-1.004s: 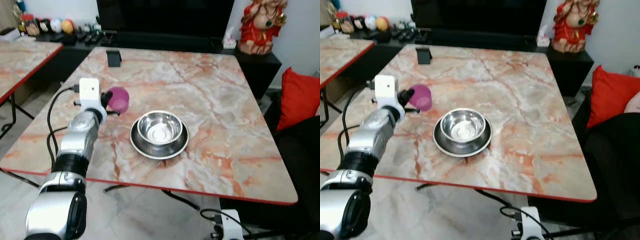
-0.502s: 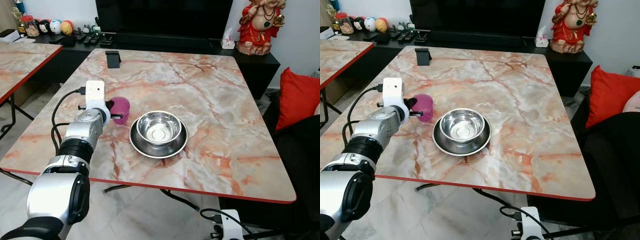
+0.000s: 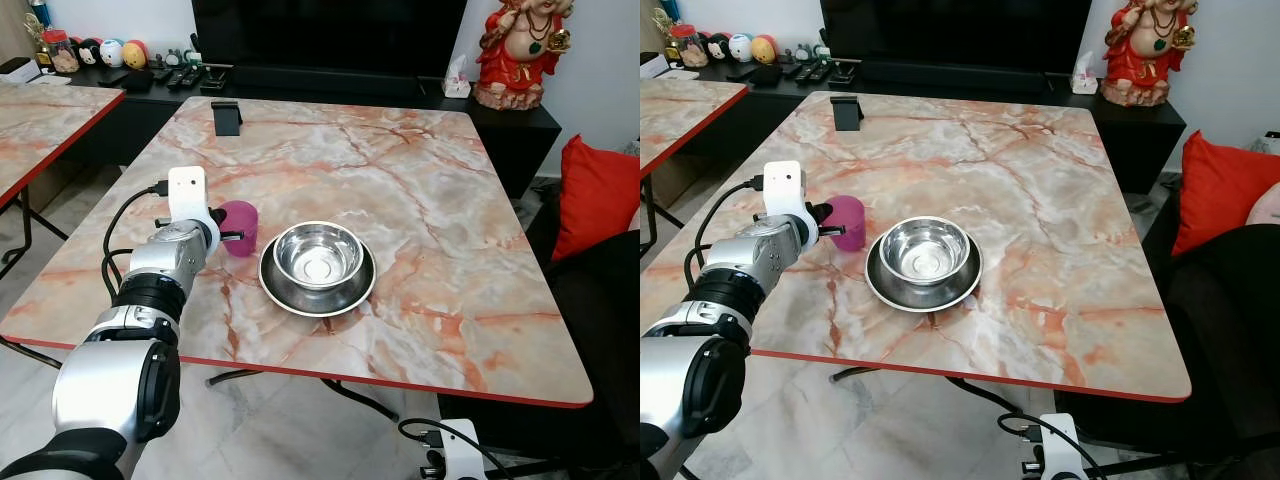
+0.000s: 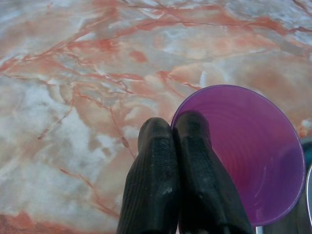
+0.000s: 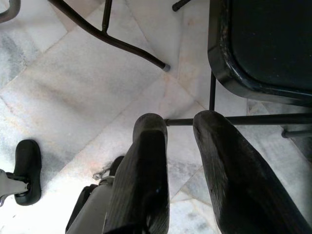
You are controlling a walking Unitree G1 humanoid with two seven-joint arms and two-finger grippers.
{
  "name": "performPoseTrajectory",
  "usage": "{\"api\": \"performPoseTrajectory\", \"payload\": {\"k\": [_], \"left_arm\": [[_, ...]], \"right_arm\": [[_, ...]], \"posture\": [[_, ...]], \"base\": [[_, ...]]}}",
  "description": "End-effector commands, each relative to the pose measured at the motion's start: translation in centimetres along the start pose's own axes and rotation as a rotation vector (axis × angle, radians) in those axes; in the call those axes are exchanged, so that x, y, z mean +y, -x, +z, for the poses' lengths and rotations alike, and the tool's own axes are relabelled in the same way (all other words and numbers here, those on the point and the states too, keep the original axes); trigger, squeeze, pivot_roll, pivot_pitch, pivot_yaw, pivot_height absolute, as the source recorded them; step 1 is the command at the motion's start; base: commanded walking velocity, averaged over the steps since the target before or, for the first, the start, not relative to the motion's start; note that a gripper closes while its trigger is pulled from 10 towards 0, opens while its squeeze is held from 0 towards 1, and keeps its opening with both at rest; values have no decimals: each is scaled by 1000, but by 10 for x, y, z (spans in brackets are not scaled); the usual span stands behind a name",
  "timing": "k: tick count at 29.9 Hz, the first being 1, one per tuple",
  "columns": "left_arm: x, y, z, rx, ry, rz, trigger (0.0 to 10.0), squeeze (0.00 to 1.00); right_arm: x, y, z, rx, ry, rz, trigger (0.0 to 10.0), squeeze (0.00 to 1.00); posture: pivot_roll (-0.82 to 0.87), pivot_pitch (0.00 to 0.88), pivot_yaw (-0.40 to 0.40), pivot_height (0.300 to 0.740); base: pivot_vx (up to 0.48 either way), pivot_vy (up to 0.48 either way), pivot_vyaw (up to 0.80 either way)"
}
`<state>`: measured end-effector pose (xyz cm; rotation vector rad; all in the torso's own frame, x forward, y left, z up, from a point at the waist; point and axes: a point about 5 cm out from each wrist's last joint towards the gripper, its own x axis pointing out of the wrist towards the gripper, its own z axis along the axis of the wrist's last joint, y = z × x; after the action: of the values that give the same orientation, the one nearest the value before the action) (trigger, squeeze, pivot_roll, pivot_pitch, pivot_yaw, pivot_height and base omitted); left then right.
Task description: Setting the table
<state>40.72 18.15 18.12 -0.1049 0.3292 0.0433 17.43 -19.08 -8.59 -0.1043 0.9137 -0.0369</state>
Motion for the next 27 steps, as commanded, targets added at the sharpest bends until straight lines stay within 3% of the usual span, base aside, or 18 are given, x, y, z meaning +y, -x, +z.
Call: {"api": "performPoseTrajectory", "payload": {"k": [1,17,19,23,24,27], "left_arm": [[-1,0,6,11,16,5,10000,0],[-1,0,0,37,-11,10,10000,0],[-1,0,0,36,-12,8,10000,227],[-2,0,0,35,-10,4,10000,235],[-2,0,0,35,-9,3,10000,322],[-4,0,-1,36,-12,-4,10000,376]], "right_arm": [[-2,1,-3,12,3,-3,10000,0],[-2,0,-3,13,6,-3,10000,0],[-2,0,-3,16,8,-2,10000,0],[-2,1,-3,17,9,-3,10000,0],[-2,1,-3,17,10,-3,10000,0],[-2,1,-3,17,10,-4,10000,0]], "posture": [[53,0,-48,731],[54,0,-47,731],[54,0,-47,731],[55,0,-48,731],[55,0,-48,731],[52,0,-47,731]], "base": [[0,0,0],[0,0,0],[0,0,0],[0,0,0],[0,0,0],[0,0,0]]}}
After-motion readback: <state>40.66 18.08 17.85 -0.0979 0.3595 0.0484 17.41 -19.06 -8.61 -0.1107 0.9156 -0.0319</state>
